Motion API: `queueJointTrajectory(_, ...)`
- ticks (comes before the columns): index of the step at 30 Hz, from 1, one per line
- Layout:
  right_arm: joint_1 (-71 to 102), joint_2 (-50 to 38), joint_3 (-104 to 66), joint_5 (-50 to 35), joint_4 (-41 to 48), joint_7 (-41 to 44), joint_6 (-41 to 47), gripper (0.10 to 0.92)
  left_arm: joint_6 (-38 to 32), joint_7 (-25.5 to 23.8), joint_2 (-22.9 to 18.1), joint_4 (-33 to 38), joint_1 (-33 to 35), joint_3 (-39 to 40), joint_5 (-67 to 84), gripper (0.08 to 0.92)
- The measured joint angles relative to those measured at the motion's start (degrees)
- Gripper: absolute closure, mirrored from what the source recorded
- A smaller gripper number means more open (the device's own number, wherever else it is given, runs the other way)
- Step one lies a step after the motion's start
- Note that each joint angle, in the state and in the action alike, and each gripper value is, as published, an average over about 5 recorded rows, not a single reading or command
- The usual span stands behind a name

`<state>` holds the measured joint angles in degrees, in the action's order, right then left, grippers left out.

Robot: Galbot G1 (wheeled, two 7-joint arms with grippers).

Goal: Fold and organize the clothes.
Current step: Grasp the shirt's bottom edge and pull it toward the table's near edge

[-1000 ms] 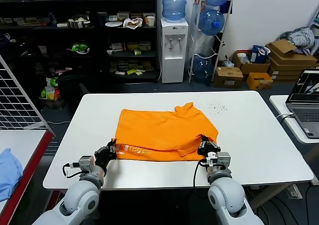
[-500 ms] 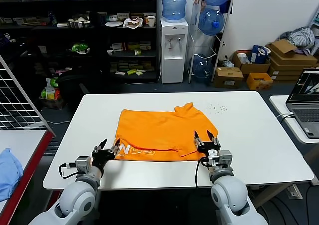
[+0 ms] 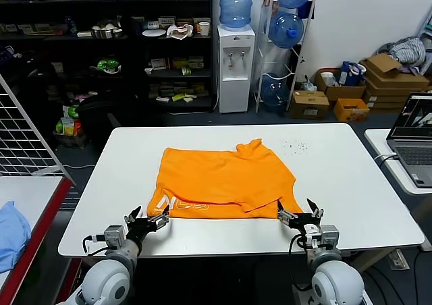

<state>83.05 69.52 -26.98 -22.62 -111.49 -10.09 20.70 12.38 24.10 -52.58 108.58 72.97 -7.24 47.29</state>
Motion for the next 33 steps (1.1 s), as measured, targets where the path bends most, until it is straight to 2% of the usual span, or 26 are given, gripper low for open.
queueJointTrajectory(15, -1.24, 0.43, 0.13, -3.33, 2.59, 0.26, 2.65, 0.124, 0.09, -0.36, -0.16, -2.71, -1.06, 0.19, 0.06, 0.079)
queueJointTrajectory(23, -1.57, 0.69, 0.44, -4.46, 3.18, 0.66, 3.48, 0.315, 0.29, -0.15, -0.31, -3.25, -1.23, 0.58, -0.08, 0.095)
queueJointTrajectory(33, -0.94, 0.64, 0.26, -4.65, 2.59, 0.77, 3.65, 0.610, 0.06, -0.17, -0.47, -3.52, -1.35, 1.07, -0.78, 0.369)
